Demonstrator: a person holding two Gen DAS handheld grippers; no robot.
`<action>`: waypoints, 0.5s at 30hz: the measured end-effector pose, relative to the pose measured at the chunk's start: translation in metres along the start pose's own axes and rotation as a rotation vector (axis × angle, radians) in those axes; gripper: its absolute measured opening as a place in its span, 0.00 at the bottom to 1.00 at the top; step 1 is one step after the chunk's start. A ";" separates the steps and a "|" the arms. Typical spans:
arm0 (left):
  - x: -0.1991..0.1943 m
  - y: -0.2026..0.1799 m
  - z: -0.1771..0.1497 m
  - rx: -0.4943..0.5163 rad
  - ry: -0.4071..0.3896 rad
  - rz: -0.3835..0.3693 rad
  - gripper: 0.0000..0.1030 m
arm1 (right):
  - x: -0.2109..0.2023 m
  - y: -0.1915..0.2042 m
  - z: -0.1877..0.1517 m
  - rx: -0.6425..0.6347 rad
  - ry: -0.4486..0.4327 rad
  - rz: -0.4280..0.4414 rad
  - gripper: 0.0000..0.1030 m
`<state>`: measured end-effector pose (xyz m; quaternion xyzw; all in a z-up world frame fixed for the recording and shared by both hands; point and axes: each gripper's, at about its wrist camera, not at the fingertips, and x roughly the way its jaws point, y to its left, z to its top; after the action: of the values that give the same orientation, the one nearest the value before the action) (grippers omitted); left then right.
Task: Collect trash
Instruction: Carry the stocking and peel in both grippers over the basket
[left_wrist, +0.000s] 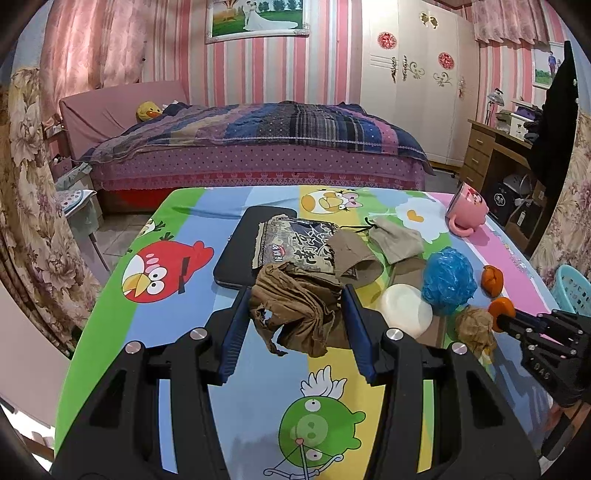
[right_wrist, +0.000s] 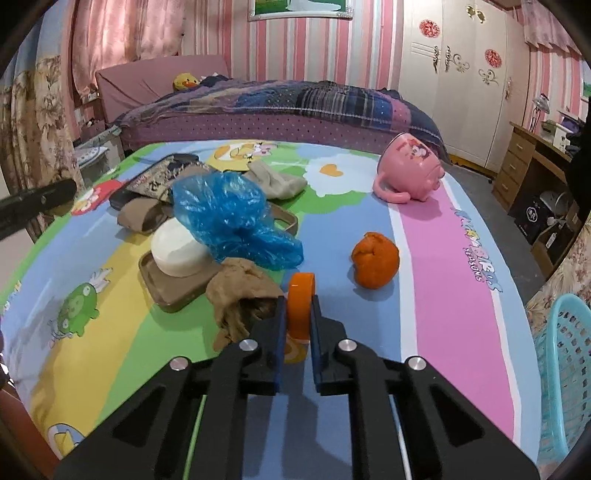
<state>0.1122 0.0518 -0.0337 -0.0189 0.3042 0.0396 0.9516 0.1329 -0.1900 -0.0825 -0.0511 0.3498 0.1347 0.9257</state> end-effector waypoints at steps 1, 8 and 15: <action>0.000 0.000 0.000 -0.002 0.001 0.001 0.47 | -0.002 -0.001 -0.001 0.004 0.000 0.000 0.11; -0.002 -0.003 0.003 -0.010 -0.004 -0.005 0.47 | -0.011 -0.015 -0.006 0.018 -0.009 -0.035 0.11; -0.010 -0.020 0.004 0.015 -0.022 -0.014 0.47 | -0.039 -0.029 -0.008 0.013 -0.052 -0.100 0.11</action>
<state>0.1084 0.0319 -0.0241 -0.0136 0.2940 0.0307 0.9552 0.1083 -0.2278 -0.0625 -0.0590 0.3233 0.0874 0.9404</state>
